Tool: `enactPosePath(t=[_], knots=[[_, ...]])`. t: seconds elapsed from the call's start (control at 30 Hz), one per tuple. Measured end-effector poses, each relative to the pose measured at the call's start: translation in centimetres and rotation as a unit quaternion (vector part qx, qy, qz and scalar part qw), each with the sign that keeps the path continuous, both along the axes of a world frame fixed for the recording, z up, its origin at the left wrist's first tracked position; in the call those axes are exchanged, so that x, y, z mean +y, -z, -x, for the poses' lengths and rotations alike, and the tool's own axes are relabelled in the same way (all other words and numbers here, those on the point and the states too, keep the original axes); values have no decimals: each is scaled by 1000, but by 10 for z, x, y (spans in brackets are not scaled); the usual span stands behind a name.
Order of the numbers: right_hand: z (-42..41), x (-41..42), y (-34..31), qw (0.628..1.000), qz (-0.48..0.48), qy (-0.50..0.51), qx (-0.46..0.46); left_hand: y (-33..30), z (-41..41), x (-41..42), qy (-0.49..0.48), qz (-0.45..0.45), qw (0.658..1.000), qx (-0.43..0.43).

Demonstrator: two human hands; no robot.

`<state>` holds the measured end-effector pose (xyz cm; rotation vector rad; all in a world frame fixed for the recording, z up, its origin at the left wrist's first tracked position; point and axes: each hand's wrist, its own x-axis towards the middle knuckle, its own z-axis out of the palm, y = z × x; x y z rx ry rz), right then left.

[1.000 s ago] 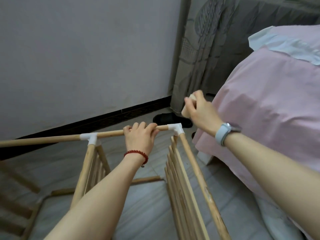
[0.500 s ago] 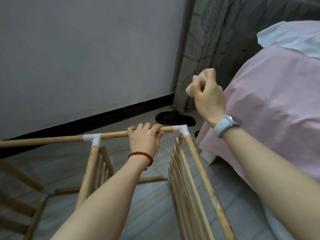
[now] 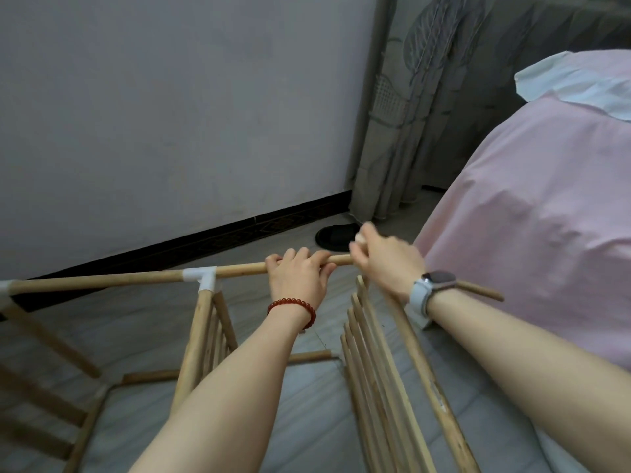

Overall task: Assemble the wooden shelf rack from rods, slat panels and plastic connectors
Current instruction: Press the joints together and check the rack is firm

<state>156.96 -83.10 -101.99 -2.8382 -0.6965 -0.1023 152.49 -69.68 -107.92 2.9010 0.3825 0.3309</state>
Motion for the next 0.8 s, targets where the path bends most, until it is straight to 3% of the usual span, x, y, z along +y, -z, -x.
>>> enactPosePath(t=[0.13,0.3,0.37,0.47,0.57,0.8], knots=[[-18,-7,-26,975,-181,35,-128,0,-1,0,10,6,1000,4],[-8,-9,0,999,-6,39,-11,-8,-3,8,48,44,995,73],[8,0,-10,1000,-17,8,-1,-14,5,14,80,74,990,90],[53,7,-14,995,-86,-38,45,-27,39,28,73,126,989,2],[106,6,-7,989,-89,-85,82,-38,102,44,90,111,989,-40],[229,-2,-7,976,-65,-193,79,-45,291,65,93,134,984,69]])
